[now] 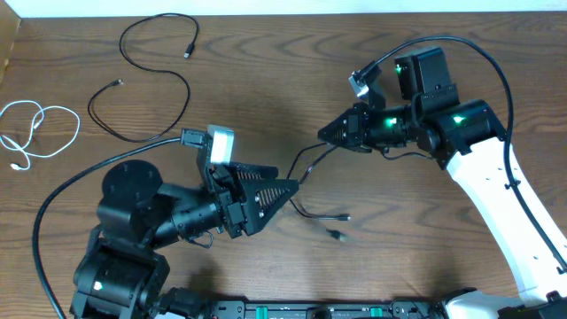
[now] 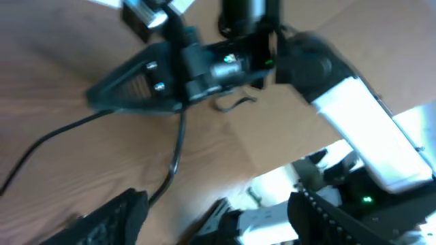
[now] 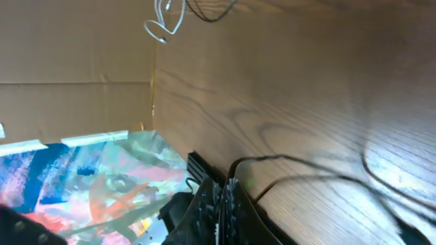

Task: Untangle cables

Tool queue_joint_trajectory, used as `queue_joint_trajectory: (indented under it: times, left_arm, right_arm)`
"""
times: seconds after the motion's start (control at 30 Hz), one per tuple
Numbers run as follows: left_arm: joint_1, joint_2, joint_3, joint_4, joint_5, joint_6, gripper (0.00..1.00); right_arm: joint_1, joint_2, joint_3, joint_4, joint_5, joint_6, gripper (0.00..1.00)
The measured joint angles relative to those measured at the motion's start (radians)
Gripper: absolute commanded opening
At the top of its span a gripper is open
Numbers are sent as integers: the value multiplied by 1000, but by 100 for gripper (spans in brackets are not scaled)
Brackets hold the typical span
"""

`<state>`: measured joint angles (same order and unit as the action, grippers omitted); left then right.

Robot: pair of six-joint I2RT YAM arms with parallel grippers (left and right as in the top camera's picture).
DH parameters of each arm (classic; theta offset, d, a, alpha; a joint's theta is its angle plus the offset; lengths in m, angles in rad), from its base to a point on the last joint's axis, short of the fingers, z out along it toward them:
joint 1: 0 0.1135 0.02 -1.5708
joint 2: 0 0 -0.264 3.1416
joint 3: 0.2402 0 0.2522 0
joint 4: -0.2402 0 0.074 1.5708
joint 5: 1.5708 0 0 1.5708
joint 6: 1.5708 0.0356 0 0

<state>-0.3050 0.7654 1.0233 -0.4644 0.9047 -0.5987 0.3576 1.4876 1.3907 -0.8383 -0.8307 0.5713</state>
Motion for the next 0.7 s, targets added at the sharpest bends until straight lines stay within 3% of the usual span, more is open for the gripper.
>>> queue_joint_trajectory:
  times: [0.33,0.5,0.57,0.7]
  left_arm:
    - [0,43,0,-59,-42,85,77]
    - [-37,90,0,-60,-42,119,70]
    - [-60,106,0,-60,-41,130,59]
    - [-100,121,0,-60,-39,151,58]
  right_arm:
    - [26,0,0,-20,21,-31,1]
    - [75,0,0,16,23,-35,1]
    - [84,0,0,16,25,-35,1]
    - [85,0,0,16,44,-35,1]
